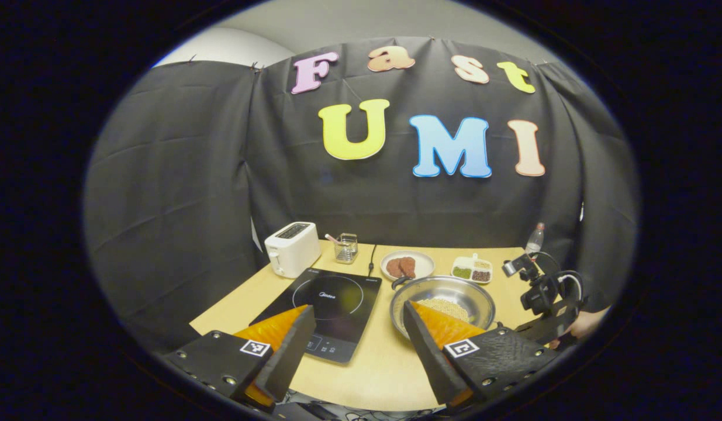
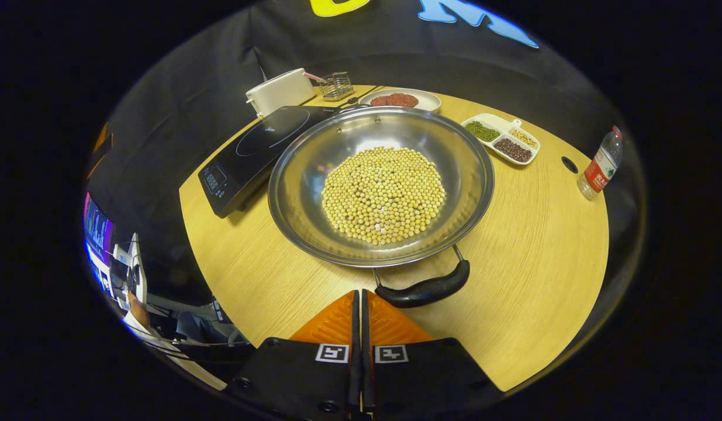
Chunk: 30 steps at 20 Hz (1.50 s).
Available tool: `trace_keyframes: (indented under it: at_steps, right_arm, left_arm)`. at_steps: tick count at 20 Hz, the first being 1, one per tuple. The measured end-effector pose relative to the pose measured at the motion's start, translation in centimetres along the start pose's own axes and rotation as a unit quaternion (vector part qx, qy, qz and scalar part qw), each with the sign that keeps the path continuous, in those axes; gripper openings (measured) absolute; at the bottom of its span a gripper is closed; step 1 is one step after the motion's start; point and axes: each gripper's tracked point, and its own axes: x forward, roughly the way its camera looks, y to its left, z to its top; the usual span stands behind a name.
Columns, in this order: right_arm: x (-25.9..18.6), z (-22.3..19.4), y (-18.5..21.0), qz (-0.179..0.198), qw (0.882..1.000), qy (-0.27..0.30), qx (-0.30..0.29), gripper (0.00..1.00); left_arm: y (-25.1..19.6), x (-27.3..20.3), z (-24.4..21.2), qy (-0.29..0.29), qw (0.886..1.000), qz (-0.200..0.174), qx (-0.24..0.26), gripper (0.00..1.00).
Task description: First push the handle of the pot to place it horizontally, then grasp the pot with both hands and set it on the induction cooktop.
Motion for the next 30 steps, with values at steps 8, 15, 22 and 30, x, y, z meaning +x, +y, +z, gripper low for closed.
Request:
trace_keyframes:
  at_steps: [8,15,22,30]
  right_arm:
    - [0.4,0.1,-1.3,-0.043,0.999,0.004,0.021,0.02]
    - [0.2,-0.5,-4.6,-0.09,0.994,0.019,0.058,0.02]
    - [0.2,0.0,-3.1,-0.063,0.996,0.025,0.054,0.0]
    - [0.5,1.1,-4.6,-0.079,0.996,0.02,0.044,0.02]
  left_arm:
    - [0.4,2.8,0.8,-0.012,0.999,-0.04,0.018,0.89]
    - [2.0,4.9,2.0,-0.025,0.998,-0.061,0.02,0.92]
    - [2.6,5.4,1.6,-0.018,0.998,-0.062,0.011,0.92]
    - [2.8,5.3,1.5,-0.019,0.998,-0.059,0.008,0.92]
